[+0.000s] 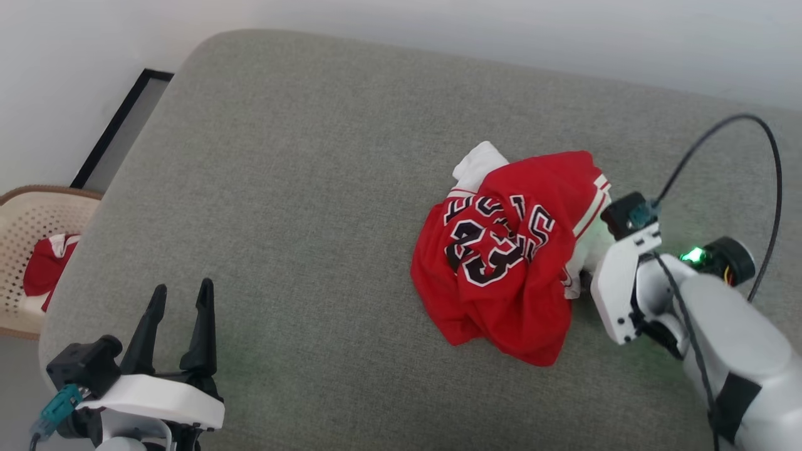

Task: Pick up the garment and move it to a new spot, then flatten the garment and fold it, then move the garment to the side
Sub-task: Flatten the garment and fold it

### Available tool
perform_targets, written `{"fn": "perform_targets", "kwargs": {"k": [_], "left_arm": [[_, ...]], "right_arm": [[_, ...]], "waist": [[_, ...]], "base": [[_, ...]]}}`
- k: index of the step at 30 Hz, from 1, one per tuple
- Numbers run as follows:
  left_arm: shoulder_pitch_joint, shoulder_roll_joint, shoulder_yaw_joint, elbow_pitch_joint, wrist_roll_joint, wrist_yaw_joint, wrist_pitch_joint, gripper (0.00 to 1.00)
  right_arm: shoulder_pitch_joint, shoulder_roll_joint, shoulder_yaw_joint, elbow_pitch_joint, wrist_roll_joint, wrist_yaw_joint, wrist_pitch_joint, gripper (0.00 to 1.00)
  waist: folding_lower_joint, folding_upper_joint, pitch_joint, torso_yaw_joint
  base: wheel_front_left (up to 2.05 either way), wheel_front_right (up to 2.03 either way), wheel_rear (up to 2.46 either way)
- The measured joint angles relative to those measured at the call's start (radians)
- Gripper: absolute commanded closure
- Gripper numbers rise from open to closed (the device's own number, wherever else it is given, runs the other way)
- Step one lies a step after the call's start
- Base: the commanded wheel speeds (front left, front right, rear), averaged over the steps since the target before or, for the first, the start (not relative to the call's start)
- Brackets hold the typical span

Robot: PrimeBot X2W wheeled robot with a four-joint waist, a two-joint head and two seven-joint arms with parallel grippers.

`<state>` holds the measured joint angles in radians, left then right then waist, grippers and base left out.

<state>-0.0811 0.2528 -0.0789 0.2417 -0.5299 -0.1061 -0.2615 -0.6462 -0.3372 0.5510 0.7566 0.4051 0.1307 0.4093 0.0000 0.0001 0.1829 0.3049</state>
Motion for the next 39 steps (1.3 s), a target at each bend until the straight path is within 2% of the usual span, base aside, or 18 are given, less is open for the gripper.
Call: {"fn": "perform_targets", "kwargs": {"k": [1, 2, 8, 12, 21, 28, 32, 37, 38, 39], "left_arm": [[-0.003, -0.002, 0.002, 0.003, 0.002, -0.001, 0.000, 0.00], [-0.005, -0.005, 0.003, 0.007, 0.002, -0.004, 0.000, 0.00], [-0.017, -0.024, 0.018, 0.021, 0.011, -0.011, 0.000, 0.00], [-0.016, -0.026, 0.039, 0.023, 0.012, -0.017, 0.000, 0.00], [0.003, -0.019, 0.065, 0.008, 0.019, -0.019, 0.000, 0.00], [0.002, -0.014, 0.060, 0.006, 0.019, -0.021, 0.000, 0.00], [0.001, -0.009, 0.050, 0.008, 0.019, -0.021, 0.000, 0.00], [-0.023, 0.013, 0.012, 0.018, 0.011, -0.021, 0.002, 0.00], [-0.030, 0.021, 0.004, 0.020, 0.001, -0.021, 0.007, 0.00], [-0.040, 0.033, -0.005, 0.020, -0.008, -0.021, 0.014, 0.00]], "right_arm": [[-0.016, -0.003, 0.011, 0.009, 0.016, 0.000, 0.025, 0.73], [-0.031, -0.007, 0.025, 0.017, 0.028, 0.000, 0.047, 1.00], [-0.071, -0.012, 0.045, 0.030, 0.097, 0.003, 0.082, 1.00], [-0.069, -0.041, 0.057, -0.014, 0.152, 0.003, 0.094, 1.00], [0.028, -0.216, 0.006, -0.200, 0.222, 0.000, 0.082, 1.00], [0.191, -0.309, -0.090, -0.290, 0.261, 0.000, 0.163, 1.00], [0.263, -0.303, -0.149, -0.309, 0.279, 0.000, 0.186, 1.00], [0.293, -0.252, -0.203, -0.304, 0.258, 0.000, 0.166, 1.00], [0.293, -0.242, -0.205, -0.304, 0.243, 0.000, 0.160, 0.85], [0.293, -0.232, -0.210, -0.304, 0.234, 0.000, 0.150, 0.58]], "waist": [[0.0000, 0.0000, 0.005, 0.003], [0.0000, 0.0000, 0.009, 0.006], [0.0000, 0.0000, 0.018, 0.004], [0.0000, 0.0000, 0.013, -0.014], [0.0000, 0.0000, -0.004, -0.072], [0.0000, 0.0000, -0.007, -0.098], [0.0000, 0.0000, -0.003, -0.104], [0.0000, 0.0000, 0.001, -0.116], [0.0000, 0.0000, 0.002, -0.120], [0.0000, 0.0000, 0.002, -0.125]], "base": [[0.00, 0.00, 0.00], [0.00, 0.00, 0.00], [0.00, 0.00, 0.00], [0.00, 0.00, 0.00], [0.00, 0.00, 0.00], [0.00, 0.00, 0.00], [0.00, 0.00, 0.00], [0.00, 0.00, 0.00], [0.00, 0.00, 0.00], [0.00, 0.00, 0.00]]}}
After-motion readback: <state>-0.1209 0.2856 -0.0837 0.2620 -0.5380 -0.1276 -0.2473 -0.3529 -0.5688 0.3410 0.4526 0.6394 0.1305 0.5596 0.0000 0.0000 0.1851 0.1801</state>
